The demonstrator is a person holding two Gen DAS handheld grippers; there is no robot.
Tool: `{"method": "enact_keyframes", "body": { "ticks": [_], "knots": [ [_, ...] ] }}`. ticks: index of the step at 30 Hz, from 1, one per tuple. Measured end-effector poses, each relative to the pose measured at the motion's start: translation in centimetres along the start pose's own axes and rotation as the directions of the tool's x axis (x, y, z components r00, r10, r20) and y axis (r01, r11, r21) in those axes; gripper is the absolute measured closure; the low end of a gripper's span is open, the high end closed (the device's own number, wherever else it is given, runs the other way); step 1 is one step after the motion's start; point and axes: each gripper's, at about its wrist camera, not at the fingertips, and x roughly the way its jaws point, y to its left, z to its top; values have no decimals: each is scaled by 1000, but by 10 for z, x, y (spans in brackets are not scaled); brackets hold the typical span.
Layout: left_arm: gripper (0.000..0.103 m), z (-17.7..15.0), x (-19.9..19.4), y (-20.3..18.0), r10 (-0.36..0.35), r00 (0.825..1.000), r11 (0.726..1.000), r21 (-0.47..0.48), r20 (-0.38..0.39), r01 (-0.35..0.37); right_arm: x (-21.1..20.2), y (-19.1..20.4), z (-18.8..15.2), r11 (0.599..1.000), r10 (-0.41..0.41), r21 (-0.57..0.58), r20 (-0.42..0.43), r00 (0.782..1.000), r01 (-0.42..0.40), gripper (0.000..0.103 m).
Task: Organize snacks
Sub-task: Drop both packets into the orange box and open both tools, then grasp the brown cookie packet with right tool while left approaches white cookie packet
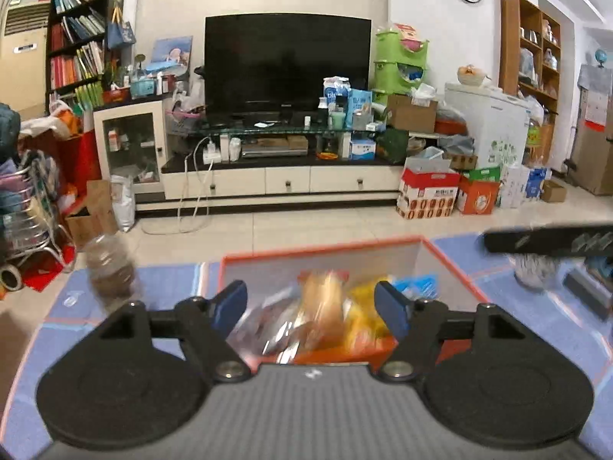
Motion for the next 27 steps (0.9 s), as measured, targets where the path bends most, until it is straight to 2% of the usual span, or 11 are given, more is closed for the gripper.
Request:
{"method": "enact_keyframes", "body": {
  "ticks": [3,7,10,11,12,13,14,16,21,24,27],
  "knots": [
    [28,-38,-30,23,56,998,997,-59,-39,-58,-41,-3,-36,998,-50,-37,8,999,50,35],
    [27,-82,-55,55,163,977,960,-209,-135,-189,-71,-10,-99,994,-113,-11,-43,993,113,35],
    [18,-103,-58,66,259,951,919,-260,-172,-297,-71,-14,-126,989,-144,5,-87,986,145,36],
    [9,-106,-56,67,280,944,914,-252,-173,-317,-68,-16,-130,988,-155,-7,-88,984,155,36],
    [5,-108,-53,65,295,940,914,-236,-172,-331,-63,-17,-132,986,-168,-27,-84,982,166,35],
    [5,-109,-51,63,309,935,913,-219,-176,-343,-58,-17,-134,982,-190,-40,-88,978,187,34],
    [5,-109,-48,60,310,934,915,-209,-177,-344,-54,-18,-136,980,-199,-39,-100,975,196,34],
    [5,-105,-43,54,269,948,933,-200,-170,-300,-47,-21,-139,982,-189,-28,-130,973,187,33],
    [3,-102,-29,29,194,971,968,-134,-139,-212,-32,-19,-147,980,-200,-45,-171,965,195,32],
    [3,-99,-17,14,162,976,979,-104,-145,-178,-30,-17,-149,981,-192,-51,-165,968,186,29],
    [3,-100,-7,9,150,976,979,-112,-156,-169,-28,-16,-152,980,-195,-64,-167,967,186,28]
  ]
}}
